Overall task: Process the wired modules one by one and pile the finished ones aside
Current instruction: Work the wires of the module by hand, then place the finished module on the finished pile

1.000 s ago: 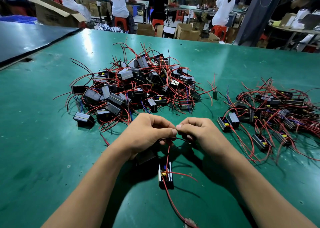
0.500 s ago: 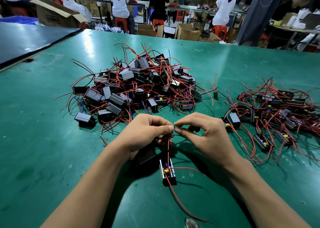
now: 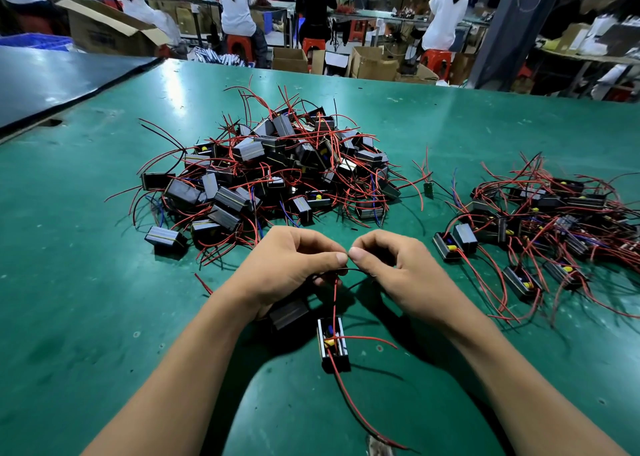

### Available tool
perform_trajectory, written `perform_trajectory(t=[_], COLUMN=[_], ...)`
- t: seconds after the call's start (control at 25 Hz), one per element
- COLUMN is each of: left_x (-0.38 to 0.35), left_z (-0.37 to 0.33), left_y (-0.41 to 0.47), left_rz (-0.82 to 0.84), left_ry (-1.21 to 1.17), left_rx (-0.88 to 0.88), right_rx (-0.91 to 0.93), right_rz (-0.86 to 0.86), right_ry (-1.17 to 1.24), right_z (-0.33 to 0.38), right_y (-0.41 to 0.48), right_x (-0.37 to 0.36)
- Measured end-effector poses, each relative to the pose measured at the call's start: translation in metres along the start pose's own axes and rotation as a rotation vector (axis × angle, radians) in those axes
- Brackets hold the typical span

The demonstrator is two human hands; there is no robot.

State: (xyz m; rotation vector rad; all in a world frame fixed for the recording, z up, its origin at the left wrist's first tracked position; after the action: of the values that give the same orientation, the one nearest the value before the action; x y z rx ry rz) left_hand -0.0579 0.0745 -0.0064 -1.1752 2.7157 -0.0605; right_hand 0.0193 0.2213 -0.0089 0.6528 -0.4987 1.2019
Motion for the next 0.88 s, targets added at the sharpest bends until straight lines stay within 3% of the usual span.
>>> perform_trajectory(t=[0.16,0.24,0.4,0.52,0.6,0.68,0.76,0.88], left_x=[-0.001,-0.001,0.005,0.011,0.012,0.011,0.009,0.009], left_z=[-0.001,-0.001,0.001,-0.001,-0.001,-0.001,-0.001,-0.003], left_y=[0.001,0.0,0.001,0.002,0.001,0.002,0.003,0.006], left_rz=[-0.033,-0.035,-0.093,-0.144,-0.169,-0.179,-0.18,-0.206], left_ry=[0.088,0.064,-0.044,0.154,0.274,0.369,0.413,0.388], left_rx=[-0.034,-0.03,-0.009,-0.089,-0.112,-0.134,-0.163,-0.206], right_rx=[-0.053,-0.054,-0.14,-0.27,-0.313,-0.171,0.089,0.275], right_rz=[0.139,0.118,-0.09,-0.238,-0.427,-0.635,-0.704,-0.443], right_ry=[0.074,0.081,0.089,0.134,0.102,-0.014,-0.172,-0.371], right_z=[-0.004,-0.006,-0.021,-0.035,-0.036,-0.013,0.025,0.053], right_y=[0.002,0.002,0.004,0.004,-0.001,-0.01,-0.019,-0.023], right_x=[-0.005,-0.002,0.024,0.047,0.061,0.067,0.055,0.004])
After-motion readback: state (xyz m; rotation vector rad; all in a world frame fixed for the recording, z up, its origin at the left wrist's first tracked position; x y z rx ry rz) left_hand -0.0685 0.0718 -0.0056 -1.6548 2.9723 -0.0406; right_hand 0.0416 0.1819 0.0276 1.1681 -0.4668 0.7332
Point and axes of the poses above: each hand's wrist, its own y-axis towards the middle knuckle, its own x-axis out of the back of the hand, z = x × y, the point moved 5 cm from there along y, towards the middle knuckle, and after that the axes turned 12 degrees about -y, right-handed, at the moved point
